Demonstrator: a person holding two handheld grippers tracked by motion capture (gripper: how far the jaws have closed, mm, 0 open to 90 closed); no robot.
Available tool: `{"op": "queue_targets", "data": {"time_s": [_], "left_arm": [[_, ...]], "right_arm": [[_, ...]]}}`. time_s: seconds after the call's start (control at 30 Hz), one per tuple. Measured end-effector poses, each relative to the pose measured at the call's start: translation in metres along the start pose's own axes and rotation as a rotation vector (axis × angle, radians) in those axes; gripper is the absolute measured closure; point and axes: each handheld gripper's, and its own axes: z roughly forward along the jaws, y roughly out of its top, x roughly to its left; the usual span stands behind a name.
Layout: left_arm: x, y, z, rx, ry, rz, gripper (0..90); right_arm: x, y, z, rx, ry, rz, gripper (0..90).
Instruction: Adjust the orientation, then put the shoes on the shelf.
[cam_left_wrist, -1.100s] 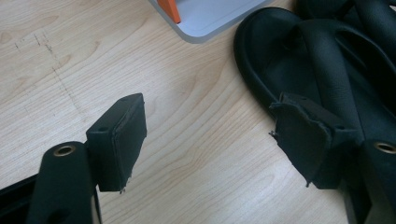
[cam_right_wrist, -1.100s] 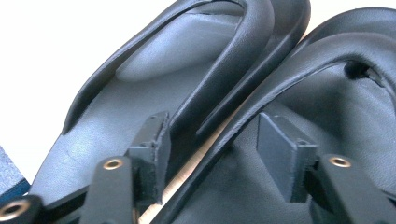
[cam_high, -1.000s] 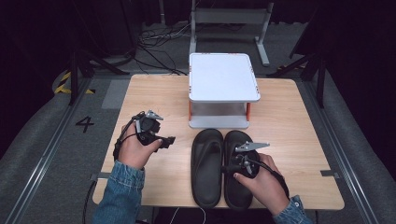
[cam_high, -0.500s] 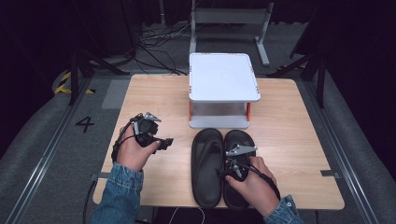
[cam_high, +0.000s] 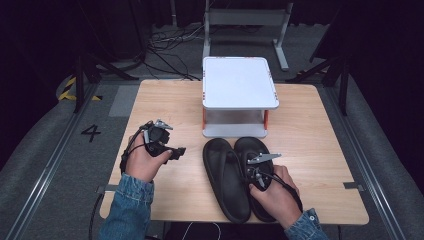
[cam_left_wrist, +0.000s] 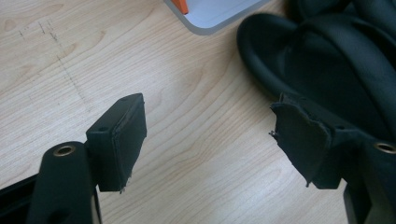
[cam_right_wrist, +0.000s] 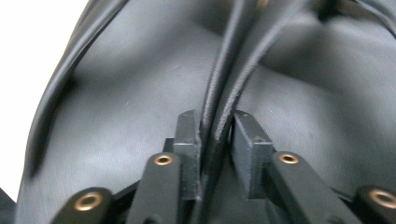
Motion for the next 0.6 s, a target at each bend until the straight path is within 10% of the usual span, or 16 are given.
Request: {"op": "queue_targets", "data": {"time_s": [0.6], "left_arm": [[0.008, -0.007, -0.010, -0.016, 0.019, -0.017, 26.3]], "right_arm": [[-0.016, 0.014, -0.016, -0.038, -0.004, -0.008, 77.8]]}}
